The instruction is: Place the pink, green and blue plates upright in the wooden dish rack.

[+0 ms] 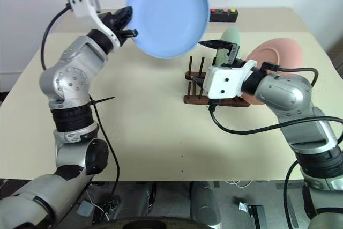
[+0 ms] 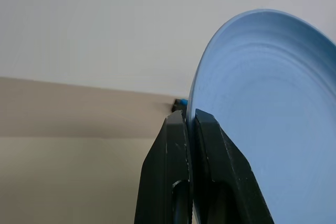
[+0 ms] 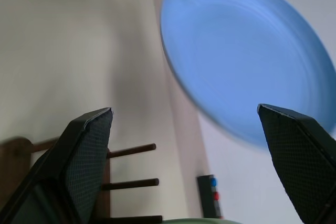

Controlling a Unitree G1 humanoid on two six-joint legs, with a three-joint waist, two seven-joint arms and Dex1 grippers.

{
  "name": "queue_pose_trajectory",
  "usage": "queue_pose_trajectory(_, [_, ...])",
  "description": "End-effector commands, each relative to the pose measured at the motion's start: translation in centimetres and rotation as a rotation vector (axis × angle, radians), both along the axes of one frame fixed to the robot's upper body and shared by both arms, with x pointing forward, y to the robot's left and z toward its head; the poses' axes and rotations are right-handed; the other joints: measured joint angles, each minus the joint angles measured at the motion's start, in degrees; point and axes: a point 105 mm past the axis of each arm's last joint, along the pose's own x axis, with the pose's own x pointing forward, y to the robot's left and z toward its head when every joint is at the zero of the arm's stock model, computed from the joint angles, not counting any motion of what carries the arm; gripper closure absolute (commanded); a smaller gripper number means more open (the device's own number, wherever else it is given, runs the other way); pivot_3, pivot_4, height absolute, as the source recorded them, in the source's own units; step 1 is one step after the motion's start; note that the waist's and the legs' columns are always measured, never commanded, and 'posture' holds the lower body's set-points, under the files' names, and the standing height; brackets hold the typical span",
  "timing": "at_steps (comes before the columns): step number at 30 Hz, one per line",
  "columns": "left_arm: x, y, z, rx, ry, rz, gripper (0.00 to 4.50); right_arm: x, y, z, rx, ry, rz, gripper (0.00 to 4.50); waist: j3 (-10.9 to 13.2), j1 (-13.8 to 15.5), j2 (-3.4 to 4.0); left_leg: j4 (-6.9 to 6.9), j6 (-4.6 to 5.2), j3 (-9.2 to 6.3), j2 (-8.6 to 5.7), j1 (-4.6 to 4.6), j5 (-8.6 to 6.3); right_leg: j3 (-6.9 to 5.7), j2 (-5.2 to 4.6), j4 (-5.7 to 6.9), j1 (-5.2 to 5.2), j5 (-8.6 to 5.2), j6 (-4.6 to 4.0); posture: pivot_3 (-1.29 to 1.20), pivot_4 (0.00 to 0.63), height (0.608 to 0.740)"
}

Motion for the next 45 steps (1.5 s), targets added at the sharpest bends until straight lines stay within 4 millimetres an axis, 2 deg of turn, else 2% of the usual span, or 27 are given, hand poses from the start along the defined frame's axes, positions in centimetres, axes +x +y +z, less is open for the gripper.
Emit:
queue_pose_trajectory(1, [-1.6, -2.0, 2.1, 0.07, -0.103, -0.015, 4.46, 0.2, 1.0, 0.8, -0.029, -0.108, 0.011, 0.0, 0.0, -0.2, 0.01, 0.0, 0.0, 0.01, 0.0, 0.01, 0.0, 0.01, 0.0, 0.0, 0.0, 0.0, 0.0, 0.0, 0.15, 0.74])
queue_pose_trajectory(5, [-1.7, -3.0, 1.6, 0.066, -0.073, -0.035, 4.46, 1.0, 1.7, 0.1, -0.07, -0.141, 0.005, 0.0, 0.0, -0.2, 0.01, 0.0, -0.01, 0.01, 0.0, 0.02, 0.01, 0.01, 0.01, 0.01, 0.0, 0.0, -0.01, 0.0, 0.15, 0.74])
queue_pose_trajectory(8, [-2.2, -3.6, 1.7, 0.064, -0.079, -0.068, 4.5, 1.4, 2.1, -0.3, -0.099, -0.156, 0.005, 0.82, 0.0, -0.2, 0.01, 0.0, -0.01, 0.01, 0.0, 0.02, 0.01, 0.01, 0.01, 0.01, 0.0, 0.0, -0.01, 0.0, 0.15, 0.74])
queue_pose_trajectory(12, [-2.0, -3.2, 1.2, 0.062, -0.055, -0.057, 4.5, 1.3, 2.2, -0.3, -0.098, -0.167, 0.011, 2.71, 0.0, -0.1, 0.01, -0.01, -0.1, 0.01, 0.0, 0.02, 0.06, 0.01, 0.01, 0.0, 0.0, 0.0, -0.01, 0.0, 0.15, 0.74])
queue_pose_trajectory(15, [-1.9, -3.0, 1.1, 0.056, -0.049, -0.054, 4.5, 1.3, 2.2, -0.3, -0.105, -0.172, 0.015, 4.33, 0.0, -0.1, 0.01, 0.0, -0.09, 0.01, 0.0, 0.02, 0.05, 0.01, 0.01, 0.01, 0.0, 0.01, -0.01, 0.0, 0.15, 0.74])
queue_pose_trajectory(22, [-1.9, -2.7, 1.3, 0.01, -0.054, -0.068, 4.5, 1.0, 2.3, -0.4, -0.106, -0.179, 0.025, 4.43, 0.0, -0.1, 0.01, 0.0, -0.09, 0.01, -0.01, 0.02, 0.05, 0.01, 0.01, 0.01, 0.0, 0.01, -0.01, 0.0, 0.15, 0.74])
queue_pose_trajectory(23, [-2.1, -2.1, 2.0, -0.043, -0.083, -0.08, 4.5, 1.0, 2.3, -0.4, -0.105, -0.179, 0.025, 4.43, 0.0, -0.1, 0.01, 0.0, -0.09, 0.01, -0.01, 0.02, 0.06, 0.01, 0.01, 0.01, 0.0, 0.01, -0.01, 0.0, 0.15, 0.74])
queue_pose_trajectory(24, [-2.4, -1.4, 2.8, -0.095, -0.124, -0.099, 3.84, 1.0, 2.3, -0.4, -0.105, -0.181, 0.026, 4.5, 0.0, -0.1, 0.01, 0.0, -0.09, 0.01, -0.01, 0.02, 0.05, 0.01, 0.01, 0.01, 0.0, 0.01, -0.01, 0.0, 0.15, 0.74])
queue_pose_trajectory(26, [-3.2, -0.1, 4.0, -0.175, -0.201, -0.133, 3.07, 0.9, 2.3, -0.1, -0.097, -0.193, 0.028, 4.5, 0.0, -0.3, 0.01, -0.01, -0.11, 0.01, -0.01, 0.02, 0.06, 0.01, 0.01, 0.01, -0.01, 0.01, -0.01, 0.0, 0.15, 0.74])
queue_pose_trajectory(29, [-3.0, 2.3, 4.1, -0.196, -0.231, -0.081, 1.58, 1.0, 2.2, 0.6, -0.079, -0.225, 0.023, 4.5, 0.0, -0.3, 0.01, -0.03, -0.19, 0.01, 0.0, 0.03, 0.11, 0.02, 0.01, 0.01, -0.02, 0.01, -0.02, 0.0, 0.15, 0.74])
queue_pose_trajectory(32, [-2.0, 5.9, 3.5, -0.209, -0.23, 0.034, 0.13, 1.0, 2.3, 1.2, -0.067, -0.247, 0.036, 4.5, 0.0, -0.3, 0.01, -0.01, -0.17, 0.02, 0.0, 0.03, 0.1, 0.02, 0.01, 0.01, -0.01, 0.01, -0.01, 0.0, 0.15, 0.74])
queue_pose_trajectory(33, [-1.8, 7.2, 3.3, -0.208, -0.23, 0.071, 0.13, 0.8, 2.4, 1.4, -0.064, -0.257, 0.047, 4.5, 0.0, -0.3, 0.02, -0.01, -0.16, 0.01, 0.0, 0.03, 0.09, 0.02, 0.01, 0.02, -0.01, 0.01, -0.02, 0.0, 0.15, 0.74])
queue_pose_trajectory(36, [-0.8, 10.1, 1.0, -0.122, -0.179, 0.178, 0.13, 0.3, 2.9, 2.6, -0.028, -0.292, 0.096, 4.5, 0.0, -0.3, 0.02, -0.02, -0.16, 0.01, 0.0, 0.03, 0.09, 0.02, 0.01, 0.02, -0.01, 0.01, -0.02, 0.0, 0.15, 0.74])
queue_pose_trajectory(38, [-0.4, 10.4, -1.0, -0.023, -0.14, 0.2, 0.13, -0.3, 3.3, 3.8, 0.044, -0.301, 0.138, 4.5, 0.0, -0.4, 0.02, -0.04, -0.14, 0.01, 0.0, 0.03, 0.08, 0.02, 0.01, 0.02, -0.02, 0.01, -0.03, 0.0, 0.15, 0.74])
queue_pose_trajectory(41, [0.1, 9.5, -4.6, 0.15, -0.056, 0.187, 0.13, -1.1, 3.8, 5.8, 0.217, -0.262, 0.198, 4.5, 0.0, -0.2, 0.01, -0.04, -0.07, 0.01, 0.0, 0.03, 0.04, 0.02, 0.01, 0.02, -0.01, 0.02, -0.04, 0.0, 0.15, 0.74])
queue_pose_trajectory(43, [-0.3, 7.8, -7.9, 0.307, -0.021, 0.116, 0.13, -1.7, 4.0, 7.3, 0.408, -0.174, 0.259, 4.5, 0.0, 0.0, 0.01, 0.0, -0.04, -0.01, 0.0, 0.03, 0.02, 0.01, 0.01, 0.04, 0.0, 0.04, -0.05, 0.0, 0.15, 0.74])
queue_pose_trajectory(45, [-1.0, 6.4, -9.8, 0.366, -0.009, 0.038, 0.13, -2.2, 4.2, 8.2, 0.555, -0.075, 0.311, 4.5, 0.0, -0.1, 0.02, -0.03, -0.03, -0.01, 0.0, 0.03, 0.02, 0.02, 0.0, 0.04, 0.01, 0.05, -0.07, 0.0, 0.15, 0.74])
